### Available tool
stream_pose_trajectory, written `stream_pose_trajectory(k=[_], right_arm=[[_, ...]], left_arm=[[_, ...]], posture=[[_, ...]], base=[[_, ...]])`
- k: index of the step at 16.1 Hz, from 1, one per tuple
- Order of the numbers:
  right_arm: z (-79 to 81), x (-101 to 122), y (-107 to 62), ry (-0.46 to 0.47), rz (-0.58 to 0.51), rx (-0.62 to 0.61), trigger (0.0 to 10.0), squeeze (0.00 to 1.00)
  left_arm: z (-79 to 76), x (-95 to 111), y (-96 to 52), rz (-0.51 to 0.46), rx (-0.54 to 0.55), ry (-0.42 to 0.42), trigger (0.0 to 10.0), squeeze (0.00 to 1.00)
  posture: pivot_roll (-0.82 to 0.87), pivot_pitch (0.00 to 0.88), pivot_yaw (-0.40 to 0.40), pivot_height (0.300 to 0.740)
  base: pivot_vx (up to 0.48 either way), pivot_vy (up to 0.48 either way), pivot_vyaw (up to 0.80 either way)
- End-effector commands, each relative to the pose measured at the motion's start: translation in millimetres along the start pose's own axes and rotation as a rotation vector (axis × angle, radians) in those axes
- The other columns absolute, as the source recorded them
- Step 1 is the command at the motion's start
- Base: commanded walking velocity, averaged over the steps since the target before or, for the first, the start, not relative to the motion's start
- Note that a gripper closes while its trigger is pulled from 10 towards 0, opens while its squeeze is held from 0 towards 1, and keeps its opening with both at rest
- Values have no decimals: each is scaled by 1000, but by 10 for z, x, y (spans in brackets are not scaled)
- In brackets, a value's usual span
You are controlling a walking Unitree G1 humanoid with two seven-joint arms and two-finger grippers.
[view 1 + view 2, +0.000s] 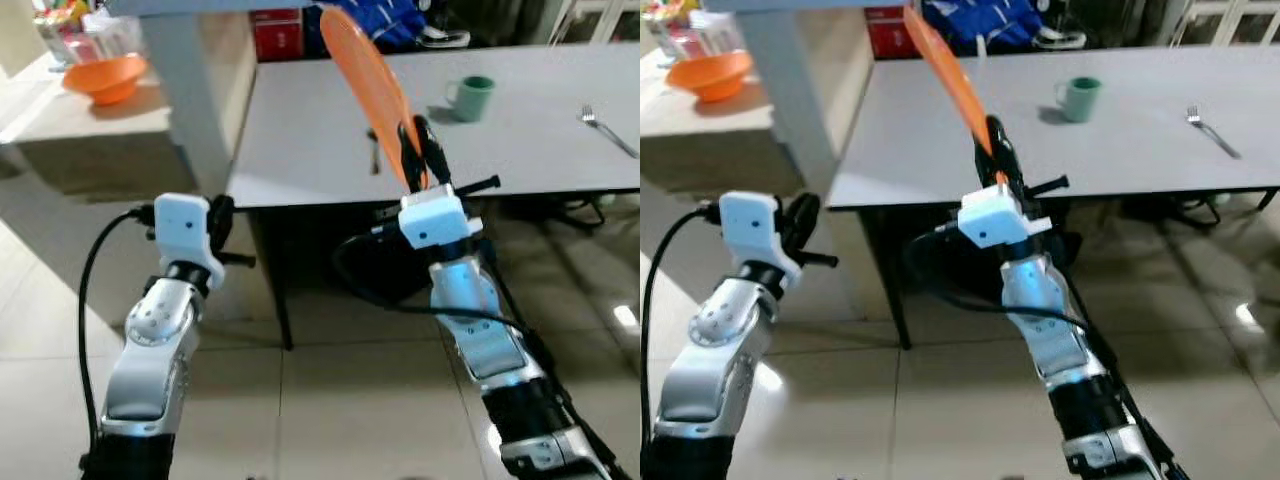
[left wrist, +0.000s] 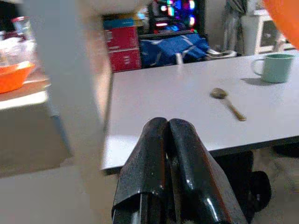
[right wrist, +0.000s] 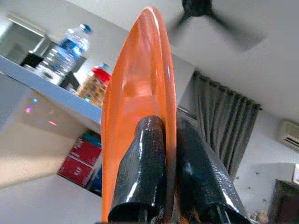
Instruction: Setting the table
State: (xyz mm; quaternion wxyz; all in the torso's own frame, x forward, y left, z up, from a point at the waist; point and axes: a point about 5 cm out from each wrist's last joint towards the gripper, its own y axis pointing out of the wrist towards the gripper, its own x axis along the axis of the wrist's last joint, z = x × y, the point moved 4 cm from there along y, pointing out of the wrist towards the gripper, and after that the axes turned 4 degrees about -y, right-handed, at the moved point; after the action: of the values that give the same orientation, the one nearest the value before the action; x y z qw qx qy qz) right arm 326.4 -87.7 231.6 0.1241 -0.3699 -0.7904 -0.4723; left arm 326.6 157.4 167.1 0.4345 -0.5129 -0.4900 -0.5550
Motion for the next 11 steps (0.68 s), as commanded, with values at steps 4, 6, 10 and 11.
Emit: stream_pose_trajectory(k=[4, 6, 10, 11], right_arm=[[-167, 53, 63, -22, -35, -56, 0, 0], [-160, 56, 67, -21, -35, -56, 0, 0], [-152, 56, 66, -19, -35, -53, 0, 0], [-150, 56, 68, -18, -35, -53, 0, 0]], left_arm=[[-76, 28, 34, -11, -32, 14, 10000, 0], [-68, 27, 40, -10, -30, 12, 10000, 0], [-62, 25, 44, -8, -27, 18, 10000, 0], [-48, 25, 47, -8, -22, 19, 10000, 0]], posture=[[-129, 0, 99, 740], [-128, 0, 100, 740], [-126, 0, 100, 740], [-126, 0, 99, 740]], base=[[263, -398, 0], [261, -399, 0], [261, -399, 0], [259, -401, 0]])
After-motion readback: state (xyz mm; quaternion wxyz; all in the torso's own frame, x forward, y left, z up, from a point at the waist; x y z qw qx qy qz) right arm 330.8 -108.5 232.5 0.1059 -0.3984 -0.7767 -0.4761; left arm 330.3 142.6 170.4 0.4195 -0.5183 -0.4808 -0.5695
